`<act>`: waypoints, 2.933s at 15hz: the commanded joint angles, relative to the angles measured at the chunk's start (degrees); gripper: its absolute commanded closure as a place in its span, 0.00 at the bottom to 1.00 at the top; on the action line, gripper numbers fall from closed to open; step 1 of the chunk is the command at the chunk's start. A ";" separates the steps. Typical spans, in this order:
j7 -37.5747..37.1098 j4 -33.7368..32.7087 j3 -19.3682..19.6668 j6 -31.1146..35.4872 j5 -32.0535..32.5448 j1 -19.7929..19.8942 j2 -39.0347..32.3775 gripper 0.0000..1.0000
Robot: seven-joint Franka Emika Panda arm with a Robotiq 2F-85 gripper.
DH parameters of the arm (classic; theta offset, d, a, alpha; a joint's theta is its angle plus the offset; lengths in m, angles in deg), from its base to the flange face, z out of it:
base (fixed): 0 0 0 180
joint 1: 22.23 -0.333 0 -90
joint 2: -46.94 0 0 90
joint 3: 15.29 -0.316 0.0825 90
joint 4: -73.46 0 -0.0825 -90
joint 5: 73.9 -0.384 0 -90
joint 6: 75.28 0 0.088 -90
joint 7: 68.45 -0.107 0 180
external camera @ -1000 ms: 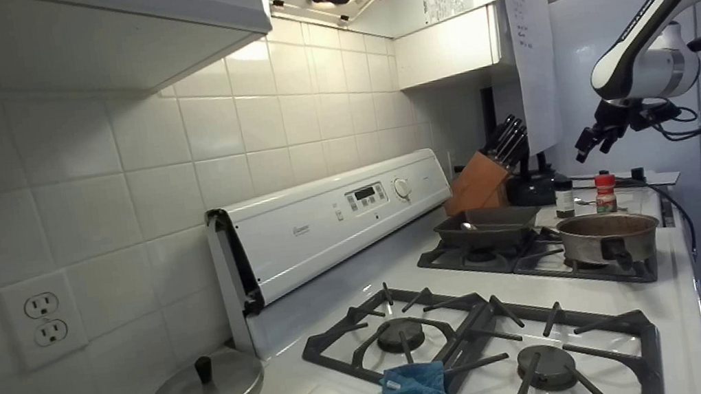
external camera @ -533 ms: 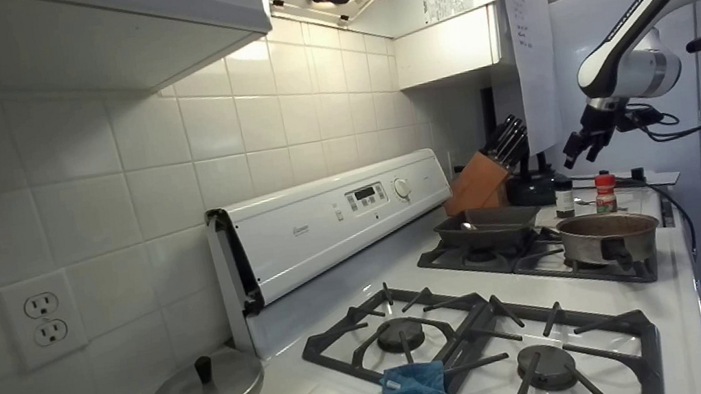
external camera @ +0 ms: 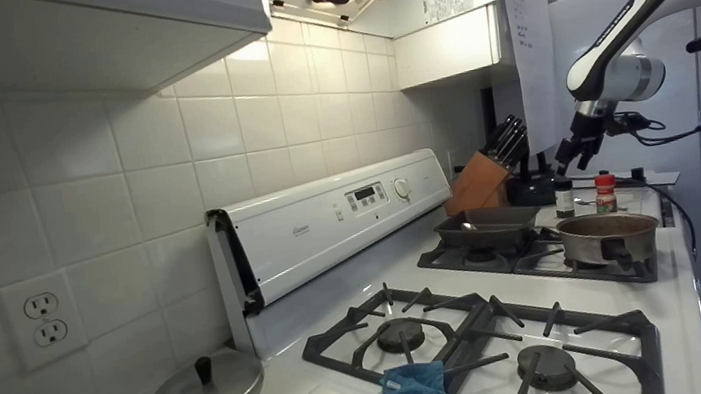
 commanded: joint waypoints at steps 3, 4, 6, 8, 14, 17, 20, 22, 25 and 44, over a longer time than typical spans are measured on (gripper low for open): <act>-0.51 -4.95 0.79 -2.82 1.64 -1.31 -3.72 0.00; -0.81 -5.50 0.94 -2.90 1.88 -1.58 -4.19 0.04; -0.90 -6.33 0.96 -3.16 2.11 -1.84 -4.94 0.28; -1.01 -6.99 1.02 -3.43 2.42 -2.02 -5.47 0.39; -2.50 -8.62 2.22 -6.73 3.73 -2.51 -6.10 0.76; -2.78 -8.25 2.75 -8.16 3.52 -2.56 -4.50 0.76; -1.99 -6.65 2.92 -6.57 3.08 -2.43 -1.61 0.76; -1.73 -5.72 3.12 -5.74 2.99 -2.59 0.33 0.76; -1.96 -4.19 3.86 -5.00 3.39 -3.28 3.74 0.76; -1.13 10.14 10.16 -8.98 5.44 -7.92 20.17 0.76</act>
